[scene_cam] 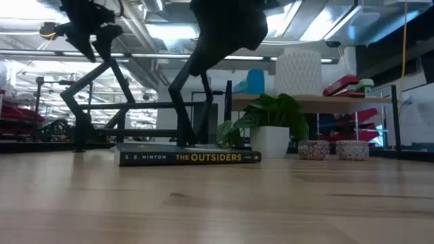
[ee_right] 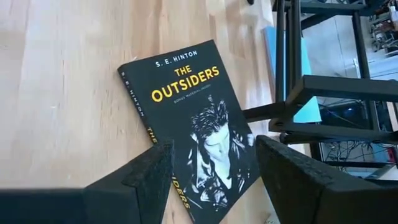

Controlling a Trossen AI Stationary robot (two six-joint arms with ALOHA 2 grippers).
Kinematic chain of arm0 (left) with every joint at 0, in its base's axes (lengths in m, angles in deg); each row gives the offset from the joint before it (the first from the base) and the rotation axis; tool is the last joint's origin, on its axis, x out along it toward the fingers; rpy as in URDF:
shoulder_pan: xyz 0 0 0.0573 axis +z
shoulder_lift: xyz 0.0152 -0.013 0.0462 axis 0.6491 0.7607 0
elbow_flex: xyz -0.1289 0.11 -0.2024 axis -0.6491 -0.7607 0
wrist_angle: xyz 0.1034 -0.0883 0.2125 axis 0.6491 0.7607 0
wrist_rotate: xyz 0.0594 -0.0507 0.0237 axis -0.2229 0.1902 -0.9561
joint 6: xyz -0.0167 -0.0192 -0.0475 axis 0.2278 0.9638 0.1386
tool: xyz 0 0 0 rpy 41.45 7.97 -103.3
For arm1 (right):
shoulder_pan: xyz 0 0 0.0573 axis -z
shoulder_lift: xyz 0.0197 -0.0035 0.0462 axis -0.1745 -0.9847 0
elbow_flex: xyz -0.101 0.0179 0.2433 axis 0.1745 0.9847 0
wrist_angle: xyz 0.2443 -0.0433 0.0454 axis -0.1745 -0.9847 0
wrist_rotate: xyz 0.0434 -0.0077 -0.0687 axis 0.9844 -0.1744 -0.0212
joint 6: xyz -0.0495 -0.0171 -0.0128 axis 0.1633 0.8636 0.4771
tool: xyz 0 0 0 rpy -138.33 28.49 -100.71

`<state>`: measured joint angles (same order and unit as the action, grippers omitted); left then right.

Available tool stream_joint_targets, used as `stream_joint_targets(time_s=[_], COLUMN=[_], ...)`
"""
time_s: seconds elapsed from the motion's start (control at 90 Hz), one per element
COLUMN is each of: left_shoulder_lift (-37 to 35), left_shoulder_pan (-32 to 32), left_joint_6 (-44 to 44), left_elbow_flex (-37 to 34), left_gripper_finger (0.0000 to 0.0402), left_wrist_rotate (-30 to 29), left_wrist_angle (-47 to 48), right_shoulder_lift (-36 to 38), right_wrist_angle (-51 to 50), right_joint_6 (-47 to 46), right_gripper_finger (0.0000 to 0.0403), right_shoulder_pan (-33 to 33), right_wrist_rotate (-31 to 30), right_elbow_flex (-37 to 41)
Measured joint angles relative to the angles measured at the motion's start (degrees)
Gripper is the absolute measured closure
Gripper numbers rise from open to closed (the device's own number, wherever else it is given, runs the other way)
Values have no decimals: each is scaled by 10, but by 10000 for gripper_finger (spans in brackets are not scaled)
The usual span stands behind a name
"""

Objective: Stock shelves
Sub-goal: Move the bookshelf to the middle left of the table

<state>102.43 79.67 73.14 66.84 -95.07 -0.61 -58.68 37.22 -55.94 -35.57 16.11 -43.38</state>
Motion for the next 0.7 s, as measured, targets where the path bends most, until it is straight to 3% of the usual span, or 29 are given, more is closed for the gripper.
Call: stream_joint_targets(time_s=[0.211, 0.344, 0.7], left_shoulder_lift=[25, 48, 53], left_shoulder_pan=[30, 44, 34], left_joint_6=[-2, 6, 62], left_elbow_flex=[0, 0, 0], left_gripper_finger=[152, 175, 357], left_wrist_rotate=[23, 29, 80], left_wrist_angle=[-1, -1, 14], right_shoulder_lift=[0, 0, 0], right_wrist_angle=[9, 10, -11], right_joint_6=[0, -6, -30], right_gripper_finger=[194, 194, 194], right_shoulder_pan=[-3, -10, -55], right_wrist_rotate=[0, 0, -24], right_elbow_flex=[0, 0, 0])
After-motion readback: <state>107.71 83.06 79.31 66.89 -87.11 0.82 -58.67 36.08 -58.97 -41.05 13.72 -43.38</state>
